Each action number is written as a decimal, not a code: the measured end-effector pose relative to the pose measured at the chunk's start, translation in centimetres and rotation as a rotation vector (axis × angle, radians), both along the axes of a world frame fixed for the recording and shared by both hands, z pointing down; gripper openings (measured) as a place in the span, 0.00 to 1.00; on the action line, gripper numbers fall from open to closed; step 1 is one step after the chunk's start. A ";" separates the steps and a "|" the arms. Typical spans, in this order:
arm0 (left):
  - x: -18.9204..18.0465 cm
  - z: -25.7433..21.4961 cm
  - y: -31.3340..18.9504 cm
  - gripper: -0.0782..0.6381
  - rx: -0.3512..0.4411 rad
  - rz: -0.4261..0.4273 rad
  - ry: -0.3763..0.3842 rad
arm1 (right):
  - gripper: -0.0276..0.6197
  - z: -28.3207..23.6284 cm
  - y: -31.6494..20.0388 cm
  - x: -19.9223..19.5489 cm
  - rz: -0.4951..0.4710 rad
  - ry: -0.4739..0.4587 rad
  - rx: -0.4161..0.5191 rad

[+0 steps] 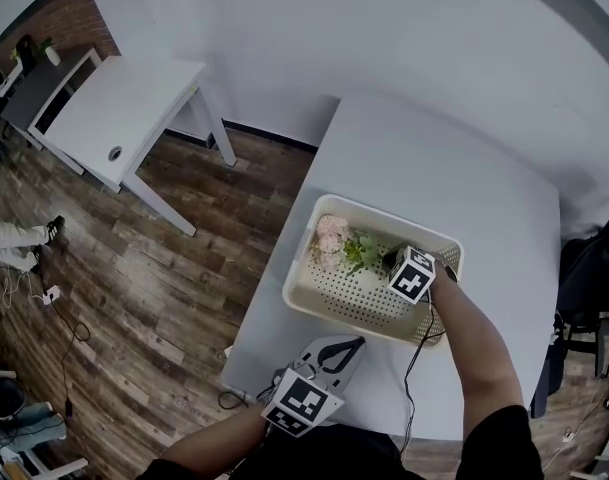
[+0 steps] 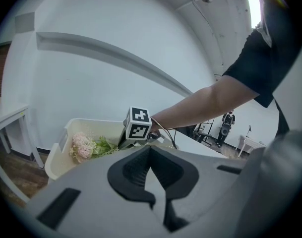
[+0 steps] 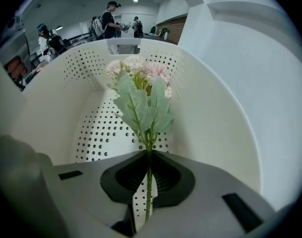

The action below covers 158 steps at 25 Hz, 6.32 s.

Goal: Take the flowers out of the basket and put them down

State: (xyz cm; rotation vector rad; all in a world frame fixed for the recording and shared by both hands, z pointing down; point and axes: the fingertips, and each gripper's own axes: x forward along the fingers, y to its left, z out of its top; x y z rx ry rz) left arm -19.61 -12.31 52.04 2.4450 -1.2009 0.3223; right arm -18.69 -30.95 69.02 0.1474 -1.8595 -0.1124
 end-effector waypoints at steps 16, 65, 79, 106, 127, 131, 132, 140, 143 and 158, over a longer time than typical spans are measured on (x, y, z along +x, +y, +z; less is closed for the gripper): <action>2.0 -4.0 0.4 0.12 0.098 0.002 -0.010 | 0.10 -16.7 1.9 1.7 0.396 -0.518 0.063; 25.4 0.4 0.7 0.12 -0.011 0.165 -0.050 | 0.10 -3.2 8.7 40.9 1.405 -0.653 0.035; 26.7 2.2 0.9 0.12 -0.065 0.122 -0.075 | 0.11 1.6 6.9 41.8 1.478 -0.572 -0.008; 28.7 0.3 1.3 0.12 -0.016 0.064 -0.095 | 0.22 -2.6 8.9 41.7 1.385 -0.702 0.020; 26.6 -6.4 6.6 0.12 0.113 -0.139 -0.088 | 0.08 -23.2 19.4 33.8 0.880 -1.102 0.083; 24.6 -7.0 7.6 0.12 0.112 -0.139 -0.076 | 0.08 -24.0 21.6 32.0 0.869 -1.103 0.097; 24.1 -7.1 7.8 0.12 0.112 -0.131 -0.075 | 0.08 -24.1 22.1 31.5 0.874 -1.103 0.099; 18.1 -7.7 10.0 0.12 0.127 -0.062 -0.071 | 0.08 -24.3 26.1 25.5 0.939 -1.116 0.105; 15.8 -7.3 11.0 0.12 0.120 -0.049 -0.057 | 0.08 -24.2 27.6 23.3 0.955 -1.108 0.122; 9.1 -6.1 14.8 0.12 0.094 0.024 -0.006 | 0.08 -23.3 33.3 16.0 1.013 -1.058 0.187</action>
